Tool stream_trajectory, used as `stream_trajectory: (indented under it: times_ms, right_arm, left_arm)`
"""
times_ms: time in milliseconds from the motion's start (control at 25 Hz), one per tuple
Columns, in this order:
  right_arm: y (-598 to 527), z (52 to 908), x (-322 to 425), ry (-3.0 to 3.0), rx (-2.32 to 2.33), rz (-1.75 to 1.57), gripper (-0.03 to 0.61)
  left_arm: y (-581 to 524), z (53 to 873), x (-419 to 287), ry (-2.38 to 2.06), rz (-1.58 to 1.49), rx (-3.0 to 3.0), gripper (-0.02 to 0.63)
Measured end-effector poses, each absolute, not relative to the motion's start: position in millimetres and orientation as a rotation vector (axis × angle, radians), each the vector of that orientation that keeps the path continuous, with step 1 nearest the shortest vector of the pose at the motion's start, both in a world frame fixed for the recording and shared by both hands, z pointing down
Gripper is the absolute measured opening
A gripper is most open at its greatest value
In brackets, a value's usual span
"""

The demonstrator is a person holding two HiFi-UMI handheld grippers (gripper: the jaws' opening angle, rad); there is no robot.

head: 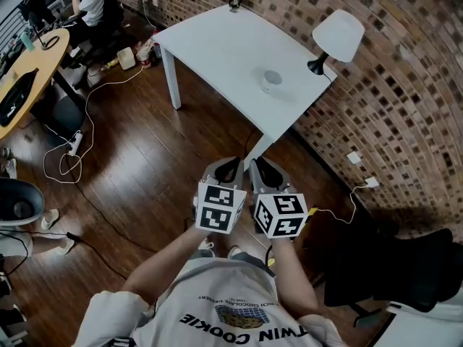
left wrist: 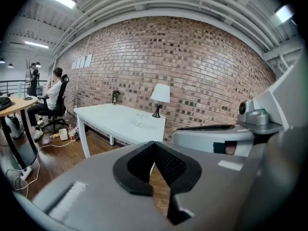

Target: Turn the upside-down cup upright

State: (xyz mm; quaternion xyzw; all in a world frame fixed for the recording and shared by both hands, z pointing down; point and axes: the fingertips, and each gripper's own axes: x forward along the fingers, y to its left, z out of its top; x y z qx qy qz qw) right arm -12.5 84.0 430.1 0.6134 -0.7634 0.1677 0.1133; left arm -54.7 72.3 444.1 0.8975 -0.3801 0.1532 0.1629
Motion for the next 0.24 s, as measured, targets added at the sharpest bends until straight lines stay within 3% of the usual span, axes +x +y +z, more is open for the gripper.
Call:
stream_trajectory:
  times_ms: [240]
  right_arm:
    - [98, 427, 11, -2.245, 1.794, 0.496, 0.048]
  left_arm:
    - [89, 441, -28, -1.085, 0.443, 2.563, 0.003]
